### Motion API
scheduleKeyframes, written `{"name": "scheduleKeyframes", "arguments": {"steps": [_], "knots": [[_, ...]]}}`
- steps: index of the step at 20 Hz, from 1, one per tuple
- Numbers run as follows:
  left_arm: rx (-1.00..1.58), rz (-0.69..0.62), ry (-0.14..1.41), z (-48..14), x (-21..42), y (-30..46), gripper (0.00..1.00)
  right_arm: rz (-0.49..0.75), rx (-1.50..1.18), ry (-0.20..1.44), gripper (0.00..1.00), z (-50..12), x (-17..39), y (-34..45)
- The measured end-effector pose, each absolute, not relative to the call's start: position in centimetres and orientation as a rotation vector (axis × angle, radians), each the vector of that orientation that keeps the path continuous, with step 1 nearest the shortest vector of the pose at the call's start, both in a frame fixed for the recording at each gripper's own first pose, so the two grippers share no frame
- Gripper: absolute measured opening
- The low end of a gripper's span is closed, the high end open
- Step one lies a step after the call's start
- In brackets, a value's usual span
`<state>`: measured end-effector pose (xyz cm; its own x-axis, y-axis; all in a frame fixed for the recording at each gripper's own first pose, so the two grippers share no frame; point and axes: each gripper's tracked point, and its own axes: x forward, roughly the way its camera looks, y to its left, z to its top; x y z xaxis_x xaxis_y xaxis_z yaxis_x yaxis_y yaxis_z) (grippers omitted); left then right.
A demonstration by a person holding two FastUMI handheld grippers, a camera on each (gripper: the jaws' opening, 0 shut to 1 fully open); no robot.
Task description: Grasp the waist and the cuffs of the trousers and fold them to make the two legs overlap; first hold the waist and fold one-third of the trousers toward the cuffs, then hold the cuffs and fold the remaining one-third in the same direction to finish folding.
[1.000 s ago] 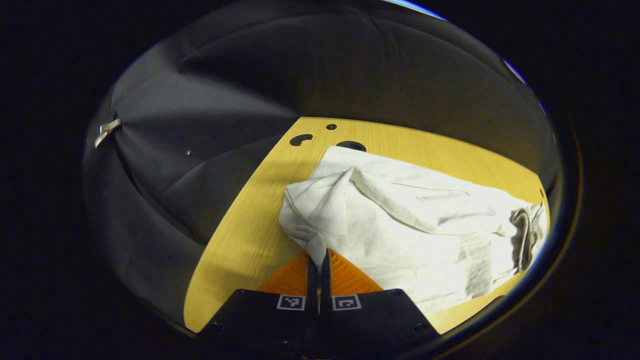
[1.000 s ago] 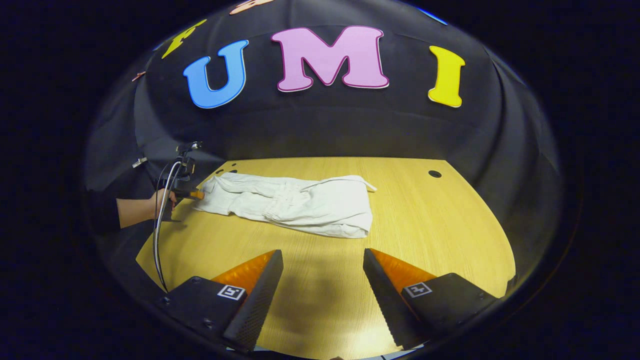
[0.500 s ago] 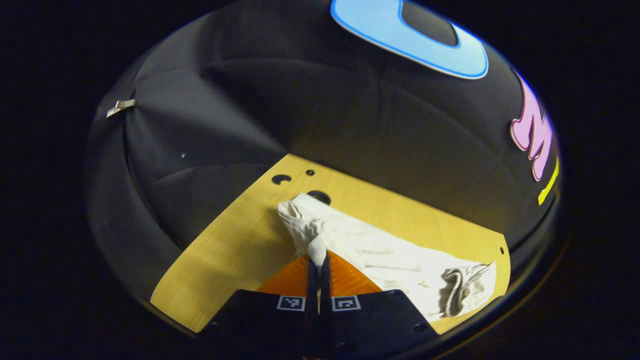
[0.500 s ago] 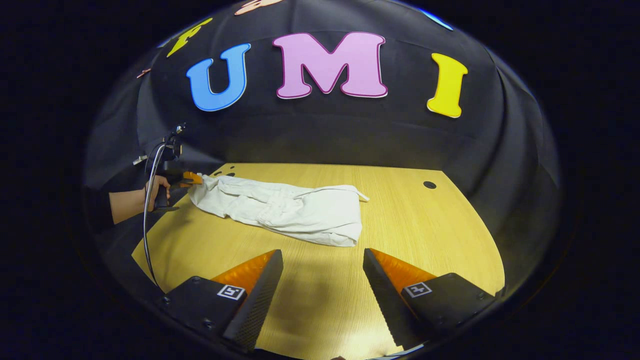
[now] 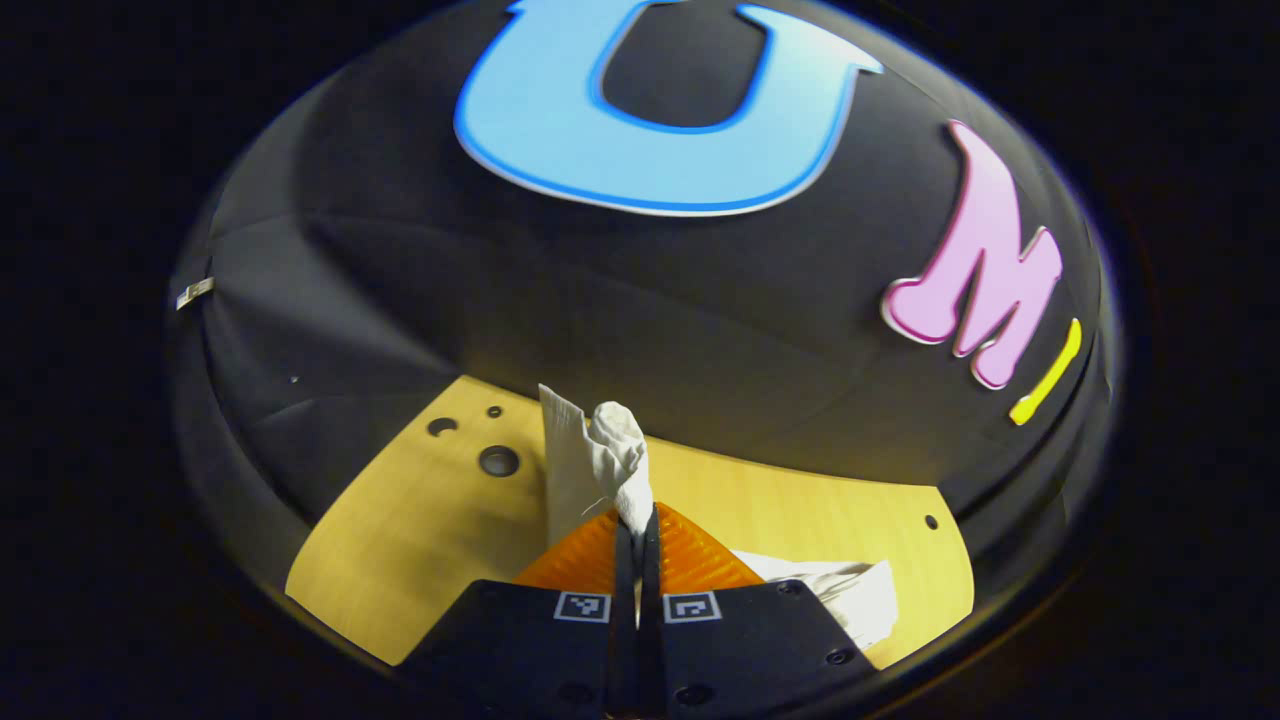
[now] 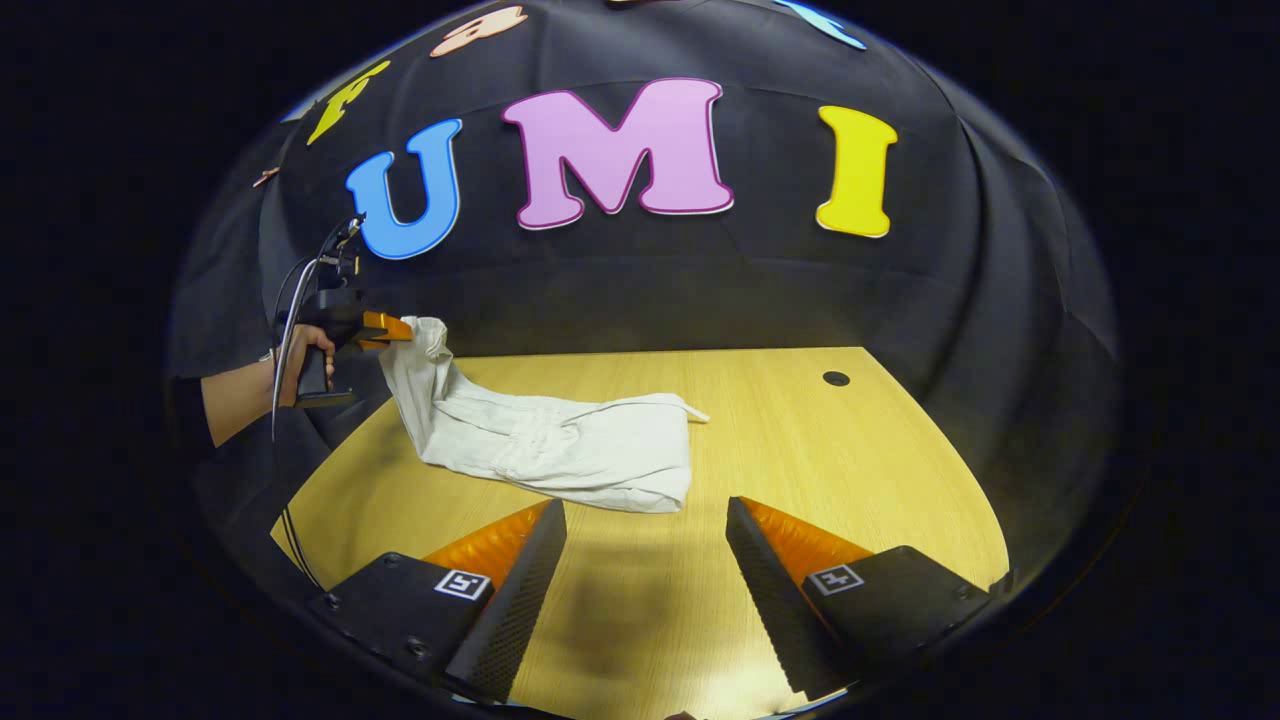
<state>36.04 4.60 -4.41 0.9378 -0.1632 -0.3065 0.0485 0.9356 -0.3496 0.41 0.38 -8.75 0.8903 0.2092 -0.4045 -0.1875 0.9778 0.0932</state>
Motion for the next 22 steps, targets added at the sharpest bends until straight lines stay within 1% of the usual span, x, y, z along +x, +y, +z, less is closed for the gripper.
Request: {"name": "scheduleKeyframes", "arguments": {"steps": [6, 12, 17, 22], "knots": [[-0.334, -0.274, 0.311, 0.6, 33.9, -7.7, 0.05, 0.168, 0.075, 0.406, 0.99, -8.4, -0.4, -3.7], [-0.262, -0.398, 0.332, 1.0, 31.2, -18.8, 0.05, 0.129, 0.117, 0.397, 0.99, -8.3, -1.2, -7.2], [-0.258, -0.439, 0.388, -1.5, 28.7, -25.8, 0.05, 0.118, 0.139, 0.4, 0.99, -8.9, -1.8, -10.4], [-0.271, -0.403, 0.441, -7.1, 25.8, -29.4, 0.05, 0.122, 0.159, 0.396, 0.99, -9.2, -2.1, -12.6]]}}
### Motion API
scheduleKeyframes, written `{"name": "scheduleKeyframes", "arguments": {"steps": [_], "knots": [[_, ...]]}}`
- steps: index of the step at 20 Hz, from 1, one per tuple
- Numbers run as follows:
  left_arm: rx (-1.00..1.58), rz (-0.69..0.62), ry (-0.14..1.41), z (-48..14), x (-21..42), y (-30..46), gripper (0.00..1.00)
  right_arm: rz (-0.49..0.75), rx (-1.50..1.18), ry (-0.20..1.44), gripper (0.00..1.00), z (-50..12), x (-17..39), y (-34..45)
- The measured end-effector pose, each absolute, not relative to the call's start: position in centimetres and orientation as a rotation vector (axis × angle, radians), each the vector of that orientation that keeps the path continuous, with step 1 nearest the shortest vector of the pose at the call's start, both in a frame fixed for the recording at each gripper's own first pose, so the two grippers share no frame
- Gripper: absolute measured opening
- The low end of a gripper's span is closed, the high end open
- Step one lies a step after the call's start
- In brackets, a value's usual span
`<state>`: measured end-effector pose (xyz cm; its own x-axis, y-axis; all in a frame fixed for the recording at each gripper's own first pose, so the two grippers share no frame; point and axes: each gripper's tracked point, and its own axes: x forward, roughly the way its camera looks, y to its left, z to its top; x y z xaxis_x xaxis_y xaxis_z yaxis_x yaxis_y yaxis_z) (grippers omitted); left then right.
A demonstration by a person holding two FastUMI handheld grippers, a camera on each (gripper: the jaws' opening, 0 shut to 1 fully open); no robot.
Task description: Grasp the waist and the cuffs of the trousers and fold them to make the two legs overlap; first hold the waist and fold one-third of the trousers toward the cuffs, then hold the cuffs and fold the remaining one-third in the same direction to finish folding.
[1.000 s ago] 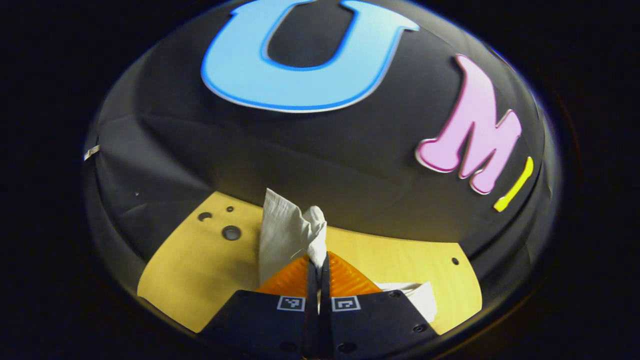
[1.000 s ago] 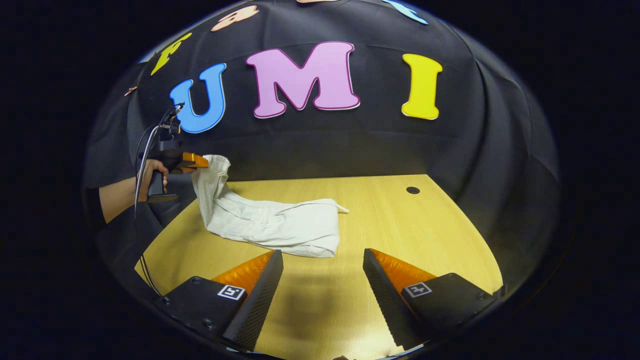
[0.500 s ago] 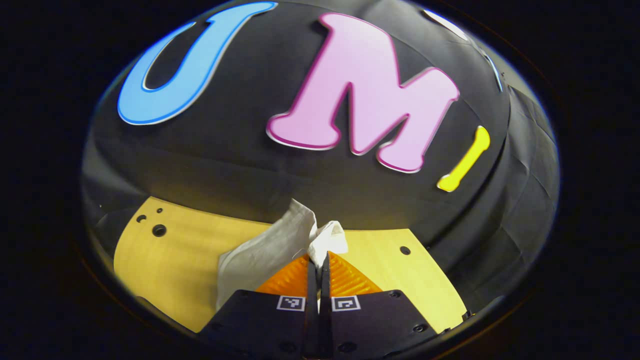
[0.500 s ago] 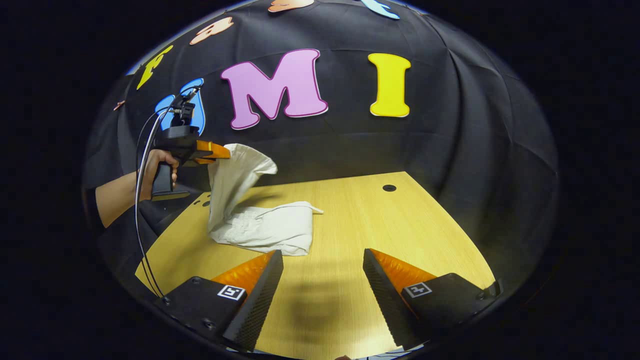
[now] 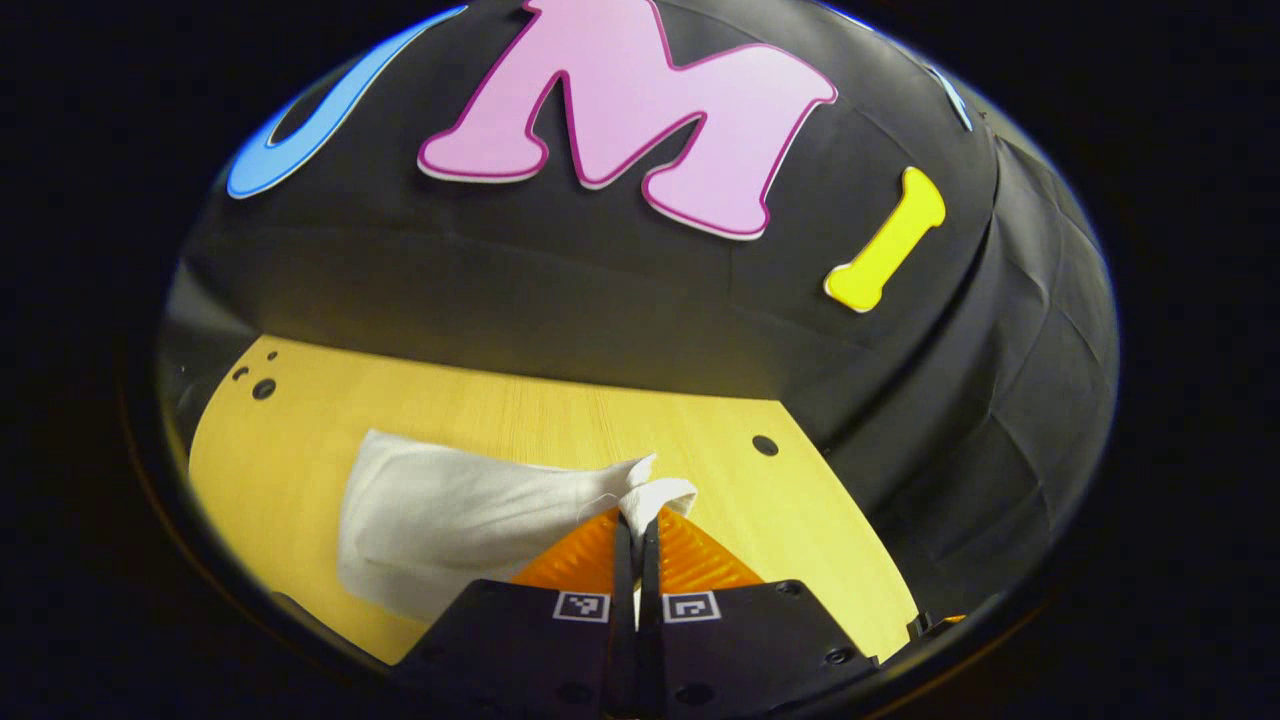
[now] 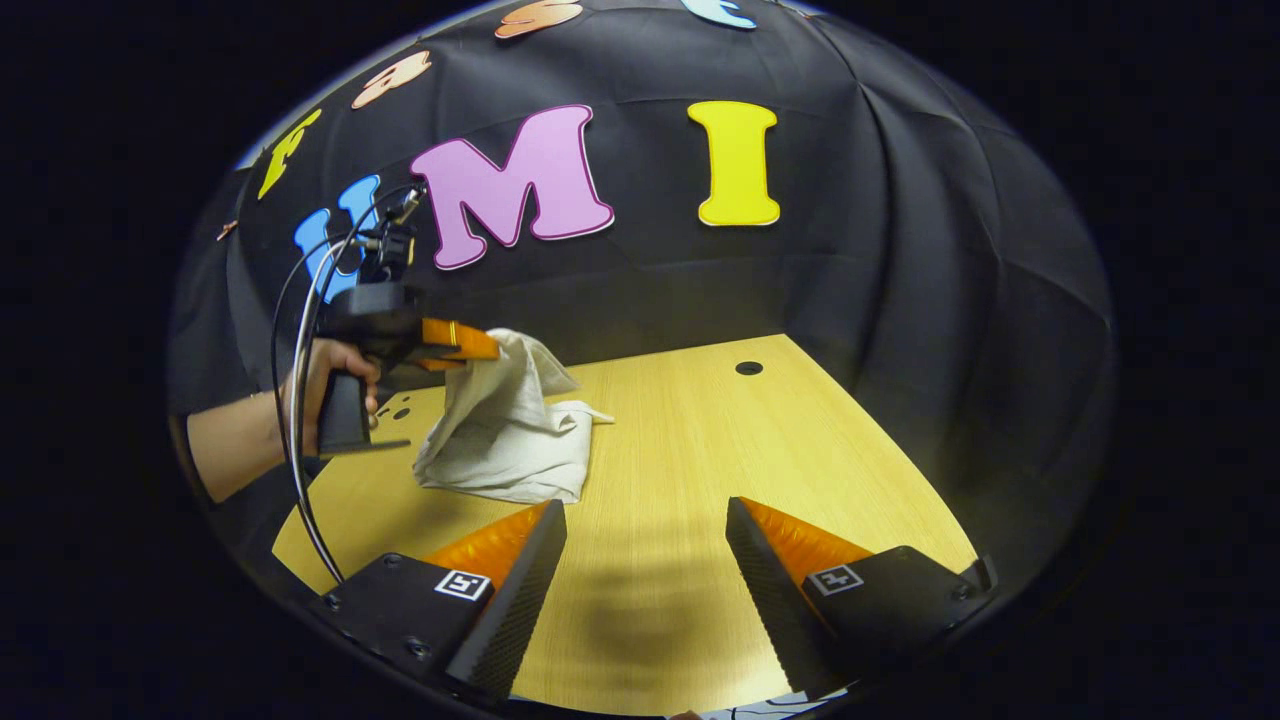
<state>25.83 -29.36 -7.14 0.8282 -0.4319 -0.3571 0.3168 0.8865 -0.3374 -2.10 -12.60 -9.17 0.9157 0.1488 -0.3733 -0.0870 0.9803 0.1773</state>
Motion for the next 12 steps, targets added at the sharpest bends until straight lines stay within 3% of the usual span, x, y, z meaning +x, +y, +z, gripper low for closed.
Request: {"name": "scheduleKeyframes", "arguments": {"steps": [3, 5, 10, 11, 12], "knots": [[-0.304, -0.377, 0.472, -10.0, 24.6, -30.2, 0.06, 0.122, 0.153, 0.39, 0.99, -9.1, -2.1, -13.5], [-0.296, -0.374, 0.492, -11.0, 23.8, -30.2, 0.14, 0.126, 0.162, 0.391, 0.99, -9.1, -2.0, -13.6], [-0.28, -0.393, 0.463, -10.5, 21.1, -28.2, 0.78, 0.141, 0.183, 0.392, 0.99, -9.1, -2.1, -12.8], [-0.263, -0.378, 0.45, -10.1, 20.5, -27.1, 0.79, 0.147, 0.187, 0.39, 0.99, -8.9, -2.2, -12.5], [-0.238, -0.362, 0.434, -9.9, 19.6, -25.9, 0.96, 0.152, 0.189, 0.386, 0.99, -8.6, -2.3, -12.1]]}}
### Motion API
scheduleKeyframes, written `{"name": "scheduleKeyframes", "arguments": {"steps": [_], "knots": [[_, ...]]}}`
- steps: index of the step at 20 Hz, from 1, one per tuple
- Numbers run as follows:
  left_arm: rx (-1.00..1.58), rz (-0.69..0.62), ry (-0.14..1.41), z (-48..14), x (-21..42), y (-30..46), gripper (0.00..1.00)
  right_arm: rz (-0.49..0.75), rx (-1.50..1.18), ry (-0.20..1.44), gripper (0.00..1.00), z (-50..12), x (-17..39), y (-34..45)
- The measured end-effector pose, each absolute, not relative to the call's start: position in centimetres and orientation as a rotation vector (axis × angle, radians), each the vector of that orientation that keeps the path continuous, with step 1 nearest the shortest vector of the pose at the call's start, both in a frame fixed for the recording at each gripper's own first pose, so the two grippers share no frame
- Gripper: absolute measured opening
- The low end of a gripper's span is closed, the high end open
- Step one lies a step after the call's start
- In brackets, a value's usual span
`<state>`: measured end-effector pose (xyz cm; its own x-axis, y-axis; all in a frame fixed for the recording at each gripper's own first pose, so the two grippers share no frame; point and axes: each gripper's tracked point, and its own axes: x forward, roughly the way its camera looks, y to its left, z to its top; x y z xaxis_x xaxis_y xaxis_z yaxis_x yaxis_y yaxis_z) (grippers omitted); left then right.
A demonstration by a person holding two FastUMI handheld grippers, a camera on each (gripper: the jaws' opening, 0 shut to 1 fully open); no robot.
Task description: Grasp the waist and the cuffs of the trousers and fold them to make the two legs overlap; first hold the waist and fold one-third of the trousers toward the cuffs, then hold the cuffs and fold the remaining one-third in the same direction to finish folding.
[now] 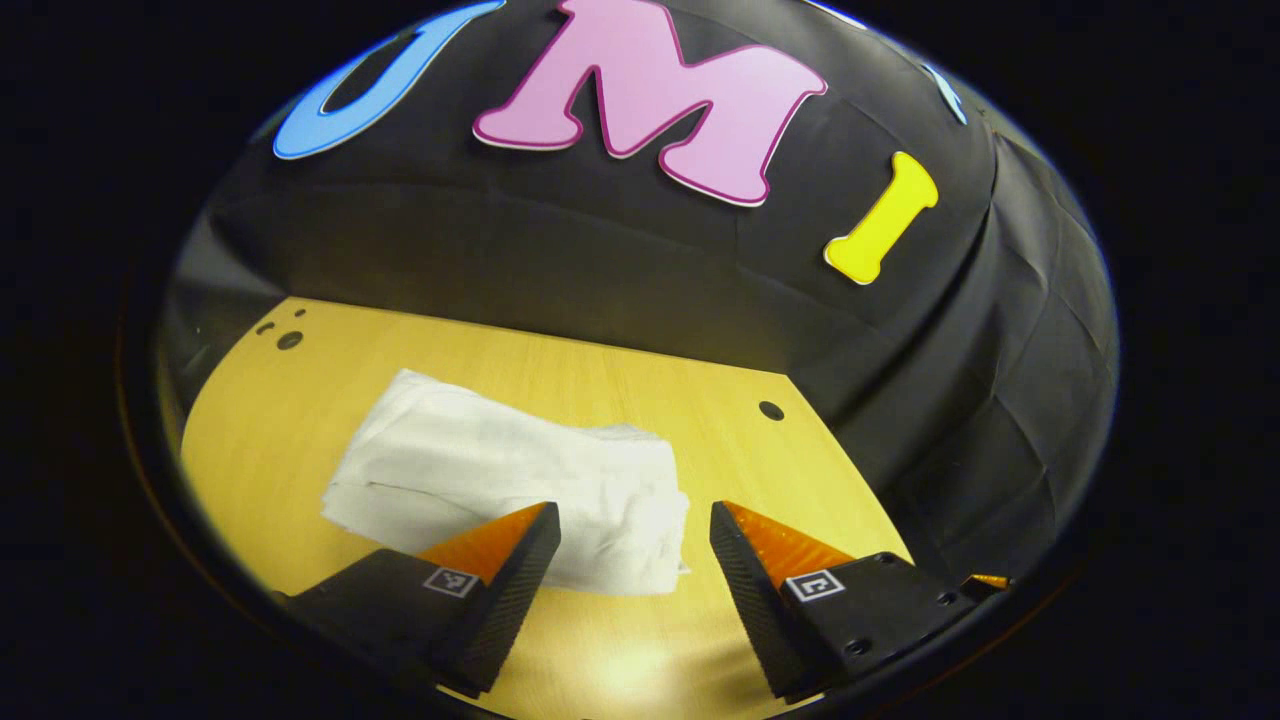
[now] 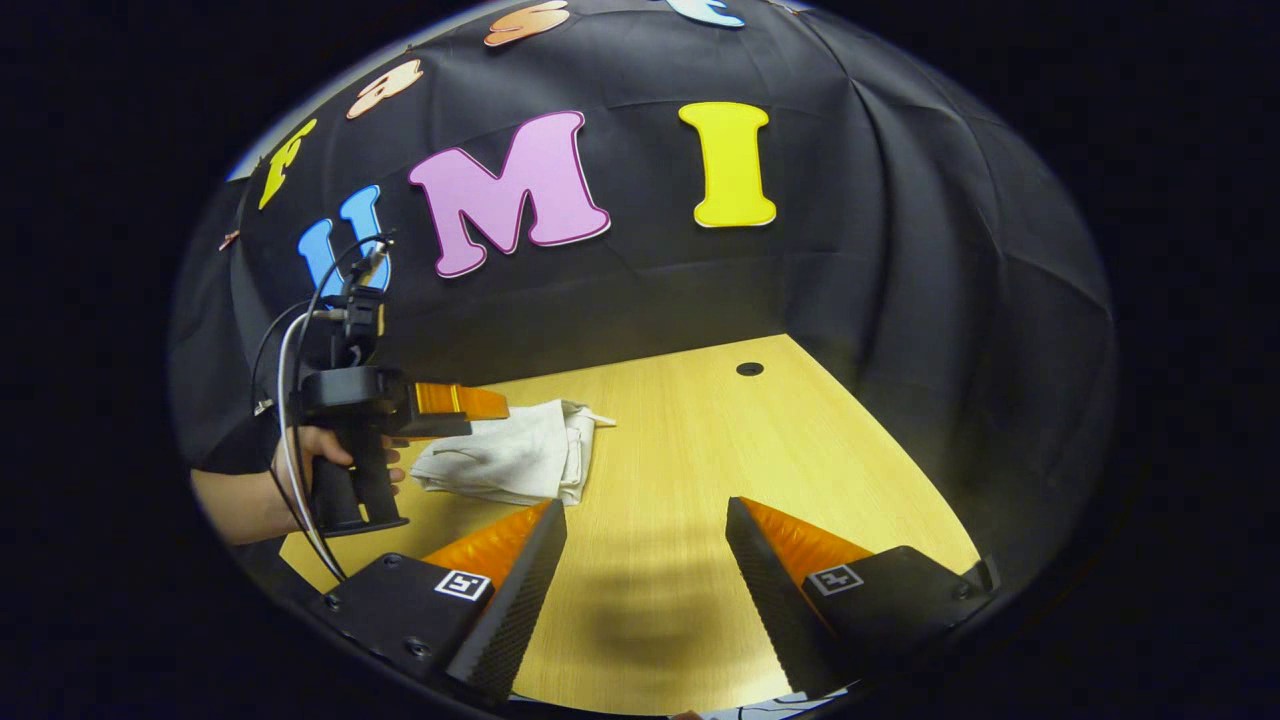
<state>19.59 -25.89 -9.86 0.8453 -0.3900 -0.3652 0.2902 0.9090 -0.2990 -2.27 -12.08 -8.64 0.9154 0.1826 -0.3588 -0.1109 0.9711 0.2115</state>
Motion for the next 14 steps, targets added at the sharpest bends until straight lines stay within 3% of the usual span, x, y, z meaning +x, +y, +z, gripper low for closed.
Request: {"name": "scheduleKeyframes", "arguments": {"steps": [8, 14], "knots": [[-0.006, -0.264, 0.233, -5.7, 6.9, -15.1, 0.96, 0.198, 0.169, 0.35, 0.99, -6.1, -5.2, -7.0], [-0.108, -0.198, 0.157, -6.8, -3.1, -10.9, 0.96, 0.225, 0.085, 0.288, 0.99, -5.2, -10.2, -3.0]]}}
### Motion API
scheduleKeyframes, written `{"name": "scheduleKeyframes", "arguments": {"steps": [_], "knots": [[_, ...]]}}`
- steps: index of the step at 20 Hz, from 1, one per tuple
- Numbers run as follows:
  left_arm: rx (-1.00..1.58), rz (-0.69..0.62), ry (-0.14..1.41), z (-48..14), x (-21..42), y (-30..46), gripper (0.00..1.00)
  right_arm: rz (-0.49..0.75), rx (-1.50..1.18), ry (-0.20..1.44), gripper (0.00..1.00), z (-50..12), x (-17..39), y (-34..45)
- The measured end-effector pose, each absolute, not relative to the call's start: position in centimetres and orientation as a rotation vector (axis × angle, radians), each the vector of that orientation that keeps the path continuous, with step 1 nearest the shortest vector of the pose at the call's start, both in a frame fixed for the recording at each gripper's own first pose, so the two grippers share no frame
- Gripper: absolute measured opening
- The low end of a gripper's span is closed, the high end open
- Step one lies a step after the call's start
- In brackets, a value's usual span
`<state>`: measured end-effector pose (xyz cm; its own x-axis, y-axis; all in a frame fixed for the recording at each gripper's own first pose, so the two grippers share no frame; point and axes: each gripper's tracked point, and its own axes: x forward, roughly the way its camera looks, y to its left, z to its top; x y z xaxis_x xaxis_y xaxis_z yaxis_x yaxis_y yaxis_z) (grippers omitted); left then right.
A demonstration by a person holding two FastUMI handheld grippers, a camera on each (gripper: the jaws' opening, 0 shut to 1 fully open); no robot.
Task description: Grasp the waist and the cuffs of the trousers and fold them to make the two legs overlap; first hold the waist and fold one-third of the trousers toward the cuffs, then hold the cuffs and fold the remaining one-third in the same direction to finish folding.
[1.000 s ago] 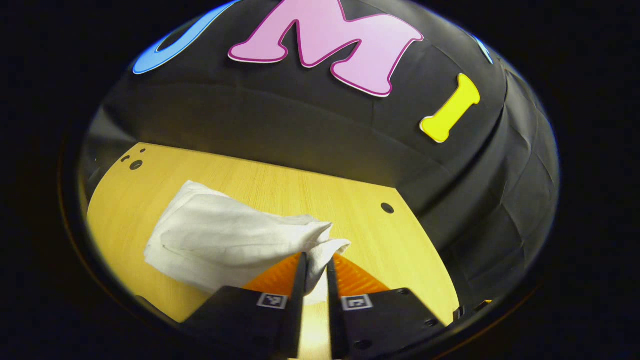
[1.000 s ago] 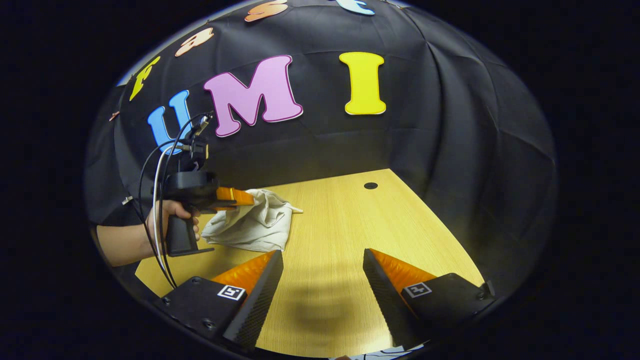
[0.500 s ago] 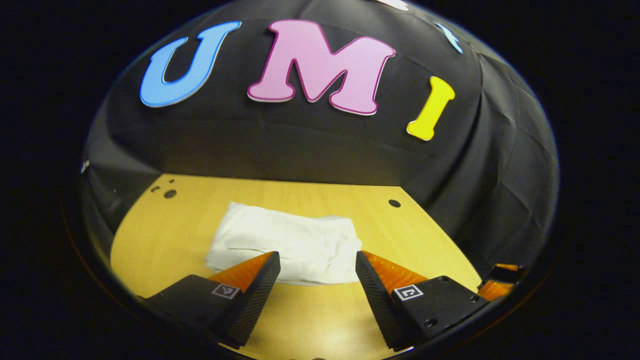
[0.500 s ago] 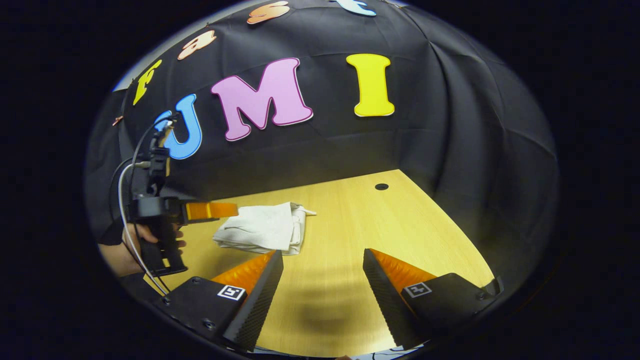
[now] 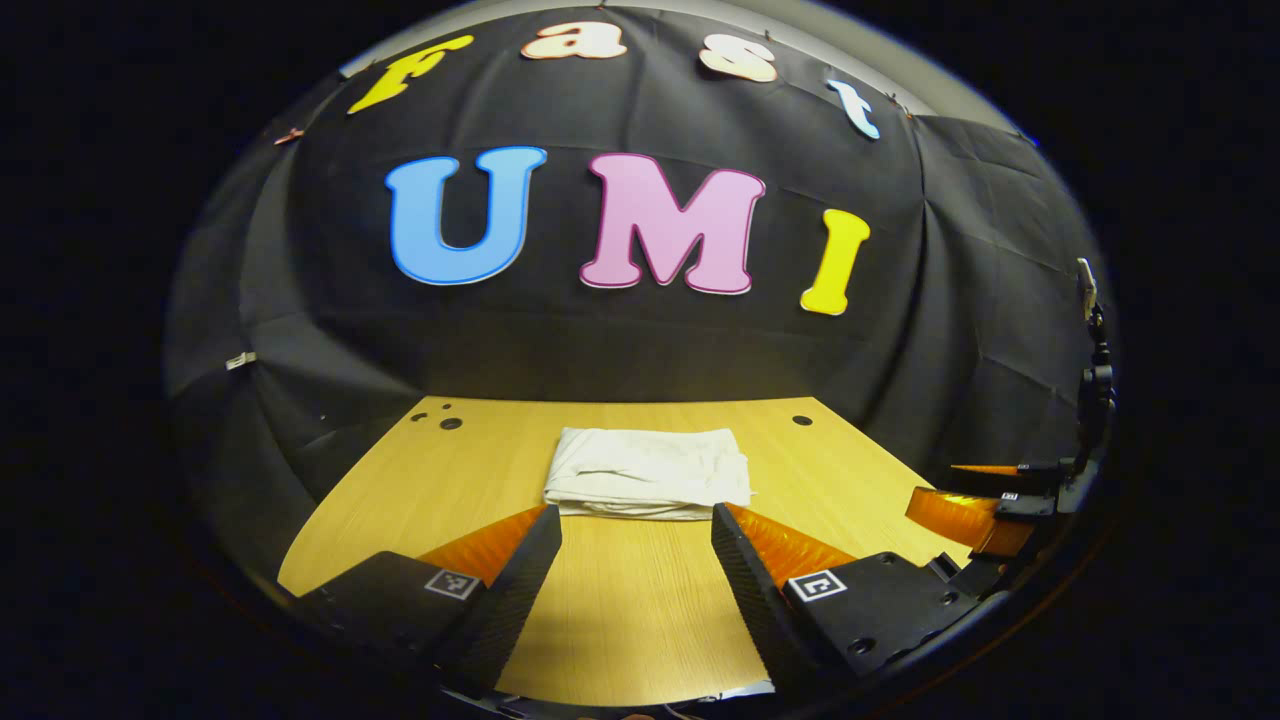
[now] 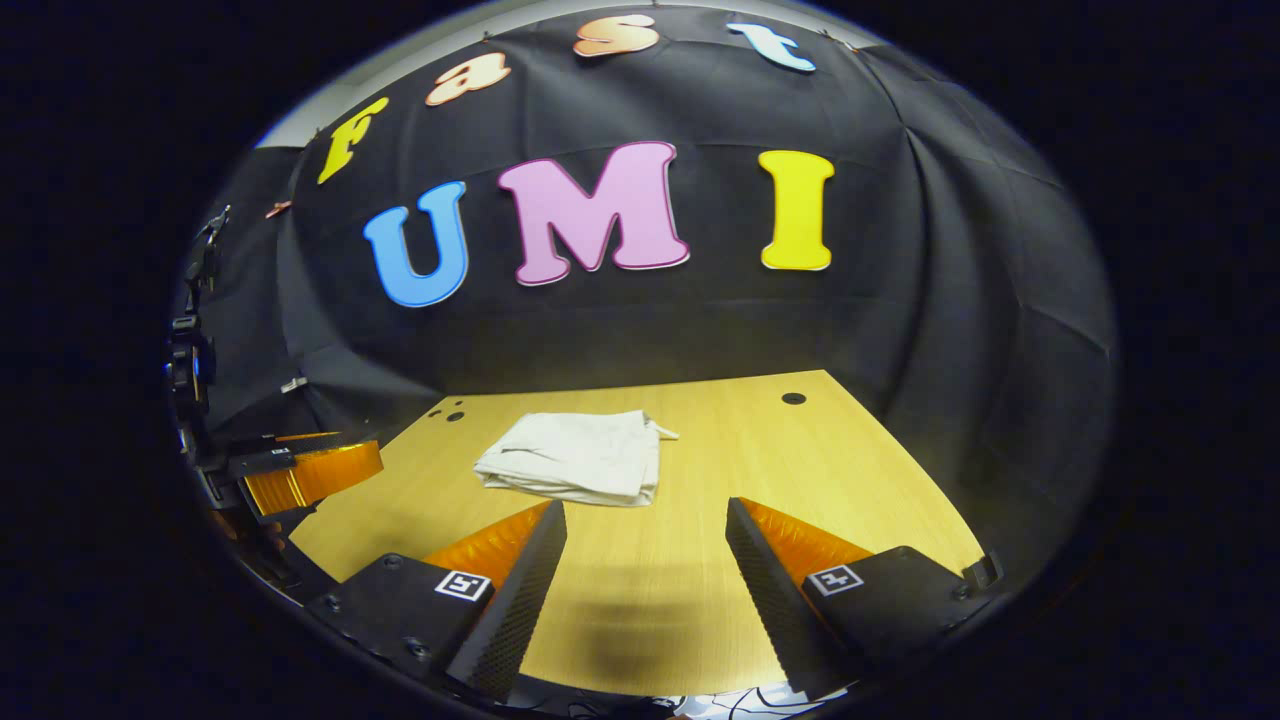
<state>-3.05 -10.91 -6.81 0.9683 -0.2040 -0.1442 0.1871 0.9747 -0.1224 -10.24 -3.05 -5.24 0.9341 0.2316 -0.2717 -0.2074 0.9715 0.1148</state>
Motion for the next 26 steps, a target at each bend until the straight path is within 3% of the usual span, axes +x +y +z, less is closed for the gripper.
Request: {"name": "scheduleKeyframes", "arguments": {"steps": [4, 5, 6, 9, 26], "knots": [[-0.134, -0.135, 0.126, -7.3, -7.3, -7.3, 0.96, 0.244, 0.083, 0.24, 0.99, -4.8, -13.8, -0.5], [-0.143, -0.123, 0.121, -7.5, -8.2, -6.7, 0.92, 0.266, 0.076, 0.256, 0.98, -5.3, -14.7, 0.3], [-0.157, -0.114, 0.118, -7.7, -9.1, -6.2, 0.96, 0.279, 0.062, 0.274, 0.99, -5.8, -15.5, 0.8], [-0.161, -0.132, 0.118, -8.2, -11.0, -6.1, 0.96, 0.279, 0.056, 0.276, 0.99, -5.9, -17.4, 1.0], [-0.137, -0.237, 0.188, -9.5, -10.2, -7.8, 0.96, 0.219, 0.08, 0.33, 0.99, -7.7, -17.5, 0.8]]}}
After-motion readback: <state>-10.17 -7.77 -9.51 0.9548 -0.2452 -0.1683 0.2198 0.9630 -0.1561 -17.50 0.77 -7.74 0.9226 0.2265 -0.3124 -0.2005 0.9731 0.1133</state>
